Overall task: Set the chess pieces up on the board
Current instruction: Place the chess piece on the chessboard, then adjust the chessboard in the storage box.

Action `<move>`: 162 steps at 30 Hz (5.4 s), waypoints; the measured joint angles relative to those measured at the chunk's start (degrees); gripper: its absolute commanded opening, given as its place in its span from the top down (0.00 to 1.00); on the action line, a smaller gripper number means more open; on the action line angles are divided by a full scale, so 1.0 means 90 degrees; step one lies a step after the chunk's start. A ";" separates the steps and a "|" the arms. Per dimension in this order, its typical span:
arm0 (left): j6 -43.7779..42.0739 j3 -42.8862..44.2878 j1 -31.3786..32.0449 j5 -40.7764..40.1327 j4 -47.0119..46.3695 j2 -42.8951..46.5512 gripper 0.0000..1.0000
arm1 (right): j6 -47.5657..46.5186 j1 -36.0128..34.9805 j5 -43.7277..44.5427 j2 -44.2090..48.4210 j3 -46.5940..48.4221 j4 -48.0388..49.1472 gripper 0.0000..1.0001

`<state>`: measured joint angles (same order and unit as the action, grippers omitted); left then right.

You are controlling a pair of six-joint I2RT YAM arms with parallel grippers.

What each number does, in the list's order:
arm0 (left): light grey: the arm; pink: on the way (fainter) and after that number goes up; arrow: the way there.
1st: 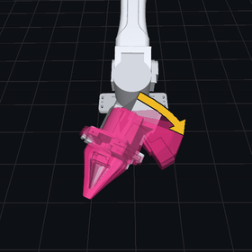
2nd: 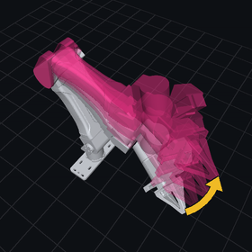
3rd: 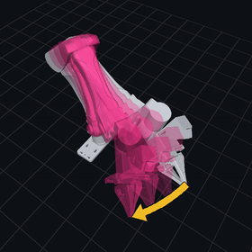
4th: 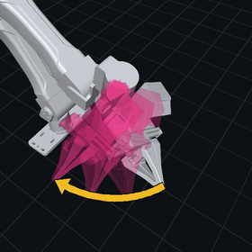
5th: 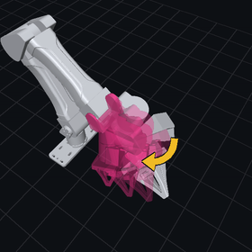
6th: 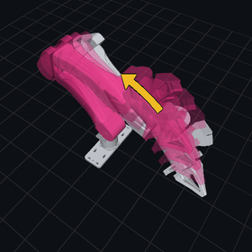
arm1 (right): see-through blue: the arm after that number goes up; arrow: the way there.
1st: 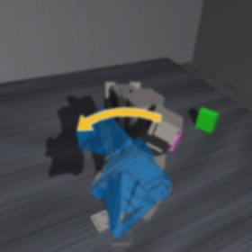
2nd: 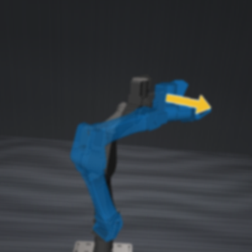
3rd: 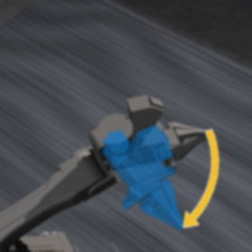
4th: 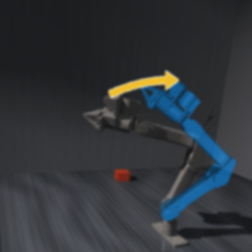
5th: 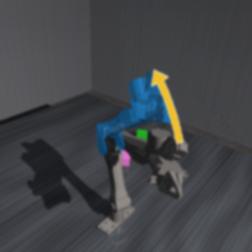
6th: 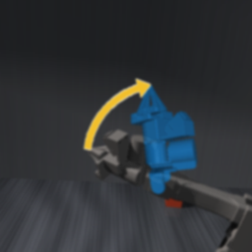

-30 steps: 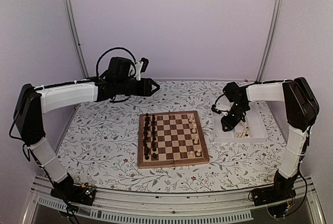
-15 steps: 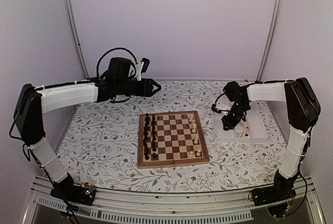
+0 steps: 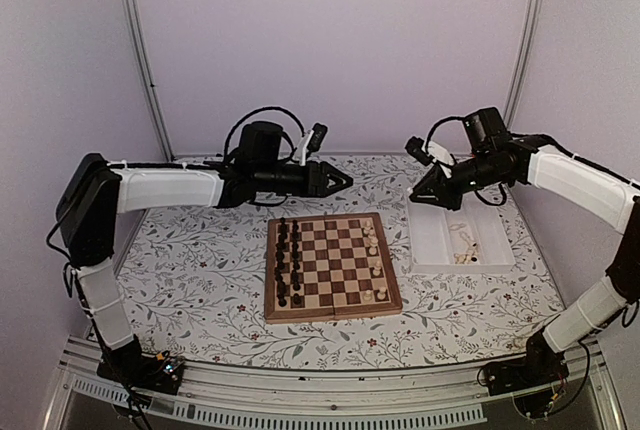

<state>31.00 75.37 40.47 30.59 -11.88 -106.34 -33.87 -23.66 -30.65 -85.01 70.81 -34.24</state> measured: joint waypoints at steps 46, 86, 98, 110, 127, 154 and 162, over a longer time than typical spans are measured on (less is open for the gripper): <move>-0.0049 0.1314 0.0833 0.0685 0.0593 -0.1110 0.92 | -0.0231 -0.0265 -0.0430 0.0221 -0.0238 -0.0187 0.44; -0.3939 0.2431 0.2300 -0.3031 0.5066 -0.1795 0.92 | -0.0005 0.1132 0.0551 0.0916 -0.2701 0.1433 0.40; -0.3954 0.2492 0.2344 -0.2798 0.5314 -0.2008 0.92 | -0.0046 0.1132 0.0532 0.0843 -0.2701 0.1423 0.40; -0.3946 0.2560 0.2344 -0.2667 0.5353 -0.2045 0.89 | -0.0066 0.1132 0.0483 0.0765 -0.2701 0.1384 0.40; -0.3934 0.2671 0.2348 -0.2623 0.5416 -0.2118 0.71 | -0.0075 0.1132 0.0437 0.0695 -0.2698 0.1333 0.40; -0.3524 0.1630 0.1904 -0.2749 0.4163 -0.0233 0.64 | -0.2351 0.1117 0.1904 -0.1166 -0.0153 -0.0767 0.44; -0.3356 0.1506 0.1707 -0.2703 0.3840 -0.0221 0.64 | -0.2912 0.0605 0.2198 -0.1889 -0.0287 -0.0816 0.43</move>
<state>0.80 88.92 55.83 6.26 22.68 -108.33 -60.07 -18.22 -10.87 -102.02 68.23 -41.58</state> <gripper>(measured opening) 0.360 0.565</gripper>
